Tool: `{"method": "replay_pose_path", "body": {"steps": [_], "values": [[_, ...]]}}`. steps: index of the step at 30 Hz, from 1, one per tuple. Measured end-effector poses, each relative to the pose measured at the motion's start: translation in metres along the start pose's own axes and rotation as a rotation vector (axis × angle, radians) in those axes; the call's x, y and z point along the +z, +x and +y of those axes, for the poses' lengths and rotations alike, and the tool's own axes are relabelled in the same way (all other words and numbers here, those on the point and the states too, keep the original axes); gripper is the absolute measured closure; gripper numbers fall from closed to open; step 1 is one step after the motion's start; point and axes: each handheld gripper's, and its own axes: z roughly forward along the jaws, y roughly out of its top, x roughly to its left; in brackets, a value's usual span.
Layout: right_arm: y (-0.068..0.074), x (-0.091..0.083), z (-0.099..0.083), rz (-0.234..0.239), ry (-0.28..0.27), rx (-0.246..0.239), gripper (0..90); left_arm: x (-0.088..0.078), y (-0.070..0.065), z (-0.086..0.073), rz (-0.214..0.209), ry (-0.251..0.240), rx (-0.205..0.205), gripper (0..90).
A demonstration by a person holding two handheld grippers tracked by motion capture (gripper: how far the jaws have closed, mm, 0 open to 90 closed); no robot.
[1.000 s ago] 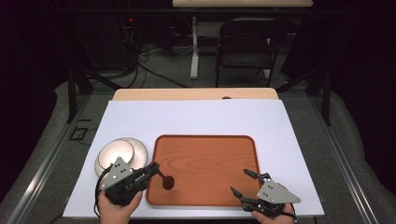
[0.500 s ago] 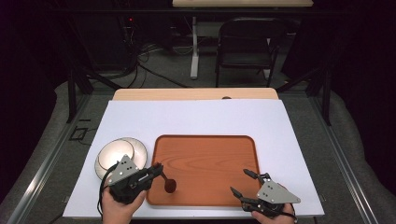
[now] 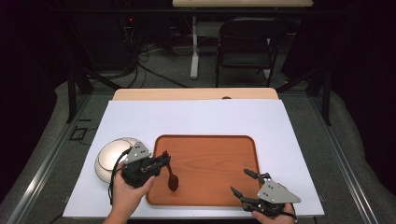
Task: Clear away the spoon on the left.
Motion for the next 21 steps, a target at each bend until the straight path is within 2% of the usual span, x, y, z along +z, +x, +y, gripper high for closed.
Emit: {"method": "replay_pose_path", "body": {"steps": [6,10,13,14,16,17,18,19,21], "values": [[0.000,0.000,0.000,0.001,0.000,-0.001,30.1,0.012,0.013,0.005,0.005,0.016,-0.042,81.9],[0.000,0.000,0.000,0.002,0.000,-0.001,30.1,0.021,0.023,0.007,0.001,0.025,-0.104,81.5],[0.000,0.000,0.000,0.002,0.000,-0.001,30.1,0.026,0.027,0.007,0.008,0.034,-0.125,81.1],[0.000,0.000,0.000,0.002,0.000,0.000,30.1,0.031,0.031,0.008,0.017,0.038,-0.151,80.9],[-0.001,0.000,0.000,0.001,0.000,-0.001,30.1,0.034,0.033,0.008,0.022,0.043,-0.160,80.8],[-0.001,0.000,0.000,0.001,0.000,0.001,30.1,0.039,0.038,0.008,0.035,0.055,-0.186,80.3],[-0.001,0.000,0.000,0.001,0.000,0.001,30.1,0.039,0.038,0.008,0.035,0.055,-0.186,80.2],[-0.001,0.000,0.000,0.002,0.000,0.000,30.1,0.045,0.042,0.008,0.044,0.063,-0.215,80.0],[0.000,0.000,0.000,0.004,0.000,0.000,30.1,0.052,0.047,0.007,0.053,0.066,-0.247,79.8]]}}
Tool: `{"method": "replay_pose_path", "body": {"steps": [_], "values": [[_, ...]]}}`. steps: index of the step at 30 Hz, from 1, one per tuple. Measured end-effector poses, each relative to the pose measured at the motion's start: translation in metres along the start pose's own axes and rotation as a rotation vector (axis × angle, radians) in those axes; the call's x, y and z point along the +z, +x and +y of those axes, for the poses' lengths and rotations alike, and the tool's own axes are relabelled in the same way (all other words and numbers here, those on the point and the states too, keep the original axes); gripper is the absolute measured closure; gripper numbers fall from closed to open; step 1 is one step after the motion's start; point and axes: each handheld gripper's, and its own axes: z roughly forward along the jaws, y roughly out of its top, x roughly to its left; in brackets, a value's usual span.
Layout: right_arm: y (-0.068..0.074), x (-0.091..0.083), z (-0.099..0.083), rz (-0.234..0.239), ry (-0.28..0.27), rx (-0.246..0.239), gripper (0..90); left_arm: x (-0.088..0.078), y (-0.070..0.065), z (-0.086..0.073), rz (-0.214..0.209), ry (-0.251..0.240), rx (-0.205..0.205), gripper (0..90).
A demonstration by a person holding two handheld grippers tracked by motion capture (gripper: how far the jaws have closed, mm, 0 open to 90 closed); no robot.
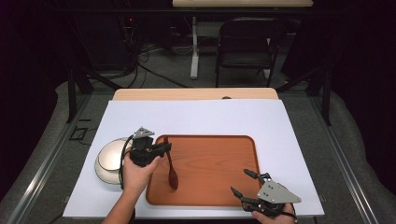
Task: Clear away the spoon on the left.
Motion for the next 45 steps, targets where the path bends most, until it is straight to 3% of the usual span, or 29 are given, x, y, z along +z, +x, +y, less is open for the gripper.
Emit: {"method": "replay_pose_path", "body": {"steps": [9,13,18,34,45], "values": [[0.000,0.000,0.000,0.003,0.000,0.003,30.1,0.027,0.016,0.001,0.025,0.044,-0.092,78.6],[0.000,0.000,0.000,0.007,0.001,0.006,30.1,0.042,0.027,0.001,0.027,0.068,-0.153,78.7],[0.000,0.000,-0.001,0.007,0.000,0.006,30.1,0.053,0.032,-0.003,0.040,0.084,-0.189,78.2],[0.000,0.001,0.000,0.012,0.002,0.005,30.1,0.069,0.035,-0.014,0.068,0.089,-0.232,76.9],[0.000,0.000,0.000,0.012,0.002,0.005,30.2,0.072,0.033,-0.017,0.081,0.087,-0.230,76.6]]}}
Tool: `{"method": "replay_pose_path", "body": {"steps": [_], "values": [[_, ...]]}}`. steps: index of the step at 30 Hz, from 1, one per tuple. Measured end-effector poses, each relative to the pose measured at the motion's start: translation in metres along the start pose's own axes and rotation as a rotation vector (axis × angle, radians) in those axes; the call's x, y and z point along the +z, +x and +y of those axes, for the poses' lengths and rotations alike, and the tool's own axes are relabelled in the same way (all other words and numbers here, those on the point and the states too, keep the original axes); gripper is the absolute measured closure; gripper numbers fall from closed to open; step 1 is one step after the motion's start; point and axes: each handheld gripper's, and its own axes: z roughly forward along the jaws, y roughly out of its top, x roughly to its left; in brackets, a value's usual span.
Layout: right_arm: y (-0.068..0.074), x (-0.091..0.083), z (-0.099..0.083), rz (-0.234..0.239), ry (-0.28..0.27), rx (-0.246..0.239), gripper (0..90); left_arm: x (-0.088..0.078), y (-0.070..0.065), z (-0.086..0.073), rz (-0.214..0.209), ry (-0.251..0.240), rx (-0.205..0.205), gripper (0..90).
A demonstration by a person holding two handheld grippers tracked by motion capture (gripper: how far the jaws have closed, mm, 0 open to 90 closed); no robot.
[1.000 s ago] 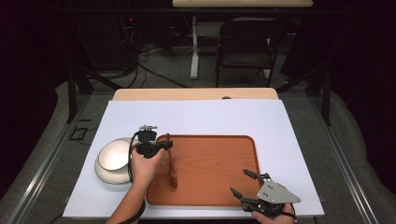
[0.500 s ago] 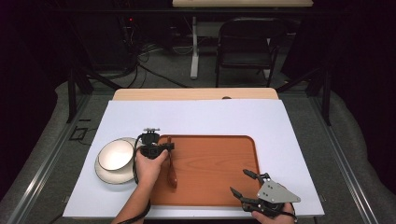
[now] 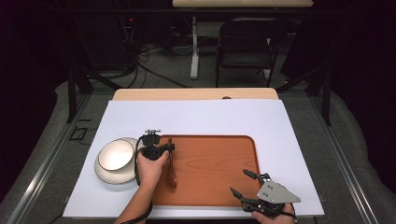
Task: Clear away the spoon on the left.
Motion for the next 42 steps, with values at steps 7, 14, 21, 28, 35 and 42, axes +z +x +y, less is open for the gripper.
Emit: {"method": "replay_pose_path", "body": {"steps": [7,14,21,28,35,42], "values": [[0.000,0.000,0.000,0.002,0.000,-0.004,30.2,0.003,0.000,-0.002,0.020,0.002,0.002,75.6],[0.000,0.000,0.000,0.001,-0.001,-0.002,30.2,0.005,-0.002,-0.005,0.059,0.007,0.025,72.6],[0.000,0.000,0.000,0.001,-0.001,-0.005,30.2,0.006,-0.004,-0.006,0.080,0.009,0.045,70.3],[0.000,0.000,0.000,0.002,-0.001,-0.003,30.2,0.005,-0.006,-0.007,0.110,0.000,0.067,65.2],[0.000,-0.001,0.000,0.000,-0.002,-0.003,30.3,0.002,-0.007,-0.006,0.132,-0.008,0.098,59.6],[0.000,-0.001,0.000,0.001,-0.001,-0.004,30.6,-0.004,-0.007,-0.005,0.129,-0.028,0.105,54.5]]}}
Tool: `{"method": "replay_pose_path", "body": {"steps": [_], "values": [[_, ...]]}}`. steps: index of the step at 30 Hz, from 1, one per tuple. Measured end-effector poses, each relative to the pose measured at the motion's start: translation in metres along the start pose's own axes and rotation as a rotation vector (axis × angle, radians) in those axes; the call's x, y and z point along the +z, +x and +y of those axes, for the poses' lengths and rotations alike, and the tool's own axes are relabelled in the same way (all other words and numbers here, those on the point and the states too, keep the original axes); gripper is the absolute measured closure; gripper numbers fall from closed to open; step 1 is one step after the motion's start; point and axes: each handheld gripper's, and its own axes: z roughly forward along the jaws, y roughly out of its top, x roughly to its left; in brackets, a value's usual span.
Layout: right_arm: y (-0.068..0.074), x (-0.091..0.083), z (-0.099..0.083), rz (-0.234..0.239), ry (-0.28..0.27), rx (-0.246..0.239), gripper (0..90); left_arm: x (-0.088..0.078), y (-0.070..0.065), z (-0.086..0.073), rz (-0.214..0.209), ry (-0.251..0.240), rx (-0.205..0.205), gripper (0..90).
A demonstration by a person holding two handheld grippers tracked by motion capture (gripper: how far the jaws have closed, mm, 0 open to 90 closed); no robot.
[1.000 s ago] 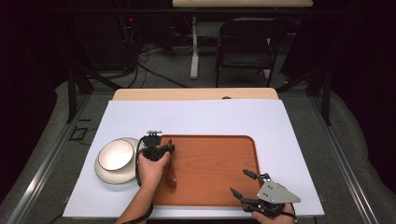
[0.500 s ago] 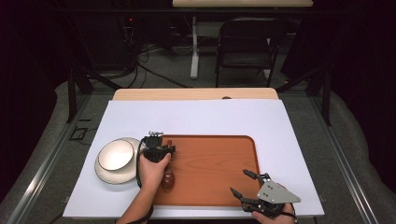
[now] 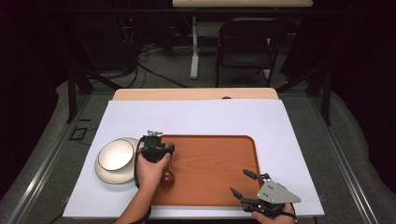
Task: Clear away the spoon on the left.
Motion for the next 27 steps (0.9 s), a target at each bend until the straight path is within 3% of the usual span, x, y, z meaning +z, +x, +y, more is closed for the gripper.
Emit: {"method": "replay_pose_path", "body": {"steps": [7,17,20,27], "values": [[0.000,0.000,0.000,-0.002,0.000,0.000,30.6,-0.017,-0.001,0.001,-0.013,-0.034,0.018,52.0],[0.001,0.000,0.000,-0.004,0.002,0.000,30.6,-0.060,0.002,-0.002,-0.038,-0.113,0.065,51.4],[0.001,0.000,0.000,-0.006,0.002,0.000,30.6,-0.080,0.006,-0.007,-0.038,-0.144,0.081,51.2],[0.001,0.001,0.000,-0.007,0.005,0.001,30.6,-0.108,0.021,-0.023,-0.019,-0.179,0.094,51.0]]}}
